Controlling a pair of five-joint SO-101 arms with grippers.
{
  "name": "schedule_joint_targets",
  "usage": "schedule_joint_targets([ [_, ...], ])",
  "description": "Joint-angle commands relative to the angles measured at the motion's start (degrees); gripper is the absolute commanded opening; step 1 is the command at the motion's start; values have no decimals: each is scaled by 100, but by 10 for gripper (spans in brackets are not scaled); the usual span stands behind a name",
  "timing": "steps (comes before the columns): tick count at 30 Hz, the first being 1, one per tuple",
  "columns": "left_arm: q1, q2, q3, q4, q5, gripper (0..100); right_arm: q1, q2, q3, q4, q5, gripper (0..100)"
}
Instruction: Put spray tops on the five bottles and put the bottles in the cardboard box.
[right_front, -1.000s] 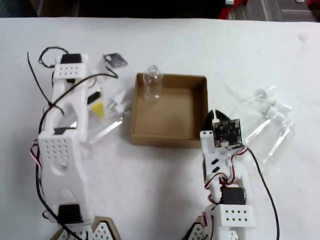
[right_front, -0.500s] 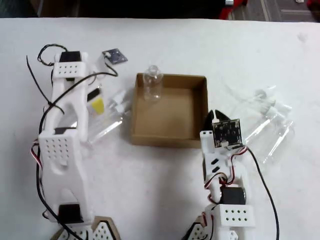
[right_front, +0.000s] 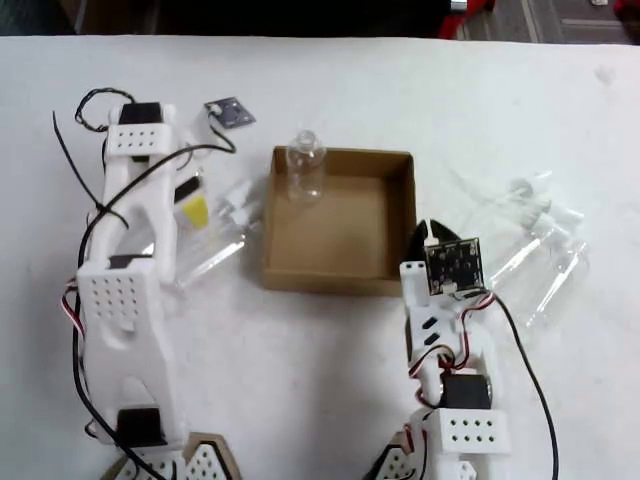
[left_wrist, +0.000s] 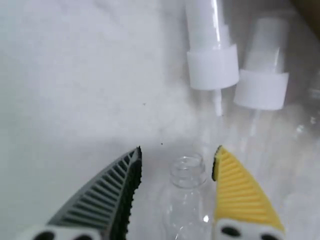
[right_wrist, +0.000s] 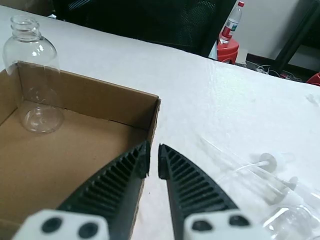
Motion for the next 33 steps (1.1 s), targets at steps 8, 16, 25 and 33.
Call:
schedule_joint_targets([
  [8, 40, -101, -79, 149, -18, 218, 22, 31, 62, -127, 26, 18],
  [16, 57, -127, 97, 105, -18, 218, 22, 31, 62, -127, 26, 18],
  [25, 48, -119, 105, 114, -53, 84, 22, 31, 62, -127, 26, 18],
  [33, 92, -180, -229, 510, -18, 23, 22, 31, 62, -127, 26, 18],
])
